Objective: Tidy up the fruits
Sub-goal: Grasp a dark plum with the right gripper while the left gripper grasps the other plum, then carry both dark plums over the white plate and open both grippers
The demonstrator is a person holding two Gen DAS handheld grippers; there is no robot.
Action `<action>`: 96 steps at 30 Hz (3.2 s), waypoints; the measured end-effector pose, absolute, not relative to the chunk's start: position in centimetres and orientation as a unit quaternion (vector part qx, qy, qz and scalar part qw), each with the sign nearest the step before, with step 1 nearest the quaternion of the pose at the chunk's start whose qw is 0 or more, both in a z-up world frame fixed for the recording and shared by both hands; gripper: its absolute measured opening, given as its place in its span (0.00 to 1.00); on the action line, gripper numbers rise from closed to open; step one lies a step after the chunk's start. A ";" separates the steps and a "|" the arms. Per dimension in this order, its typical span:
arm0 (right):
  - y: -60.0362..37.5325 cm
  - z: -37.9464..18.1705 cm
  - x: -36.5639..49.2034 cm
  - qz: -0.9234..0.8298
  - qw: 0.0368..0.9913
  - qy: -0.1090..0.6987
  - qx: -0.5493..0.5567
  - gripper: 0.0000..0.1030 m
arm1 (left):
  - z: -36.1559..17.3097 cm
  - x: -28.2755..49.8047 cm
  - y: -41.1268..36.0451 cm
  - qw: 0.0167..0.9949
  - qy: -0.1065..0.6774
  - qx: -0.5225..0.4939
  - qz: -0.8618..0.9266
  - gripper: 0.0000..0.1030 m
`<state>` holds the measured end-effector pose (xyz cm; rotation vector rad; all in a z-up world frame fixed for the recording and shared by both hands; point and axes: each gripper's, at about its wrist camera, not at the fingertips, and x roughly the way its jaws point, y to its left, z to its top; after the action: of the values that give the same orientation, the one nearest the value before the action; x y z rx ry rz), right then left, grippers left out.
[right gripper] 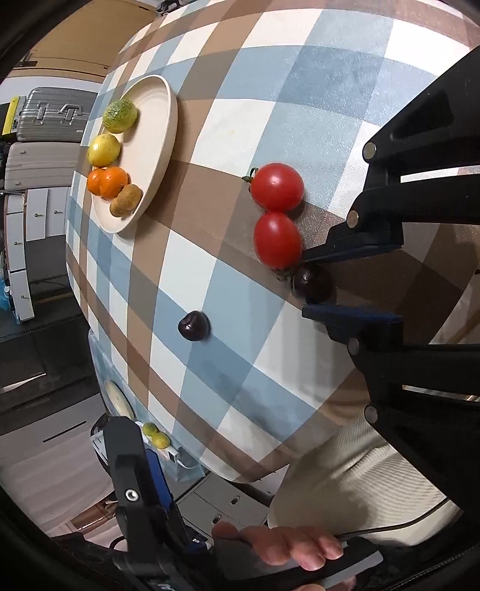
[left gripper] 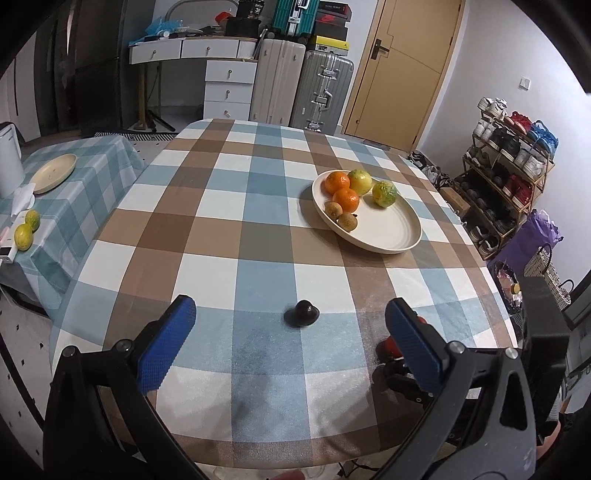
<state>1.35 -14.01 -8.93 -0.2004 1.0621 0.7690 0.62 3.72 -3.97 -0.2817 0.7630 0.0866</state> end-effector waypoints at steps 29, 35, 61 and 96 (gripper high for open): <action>-19.9 -1.9 1.4 0.349 0.848 0.398 0.018 0.22 | -10.0 6.6 3.6 0.872 0.468 -0.118 0.080 0.99; -20.7 -1.2 1.3 0.360 0.845 0.393 0.036 0.22 | -11.4 7.9 3.6 0.863 0.486 -0.122 0.063 0.92; -21.3 -1.4 1.6 0.364 0.839 0.401 0.057 0.22 | -11.6 8.1 1.2 0.866 0.492 -0.093 0.002 0.22; -21.6 -2.3 16.6 0.316 0.854 0.404 0.090 0.22 | -5.3 23.4 -4.1 0.886 0.438 -0.087 -0.123 0.22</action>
<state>16.65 -21.59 -2.30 0.1895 0.8504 0.6649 23.43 -4.06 -5.33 -0.1813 0.9108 -0.2562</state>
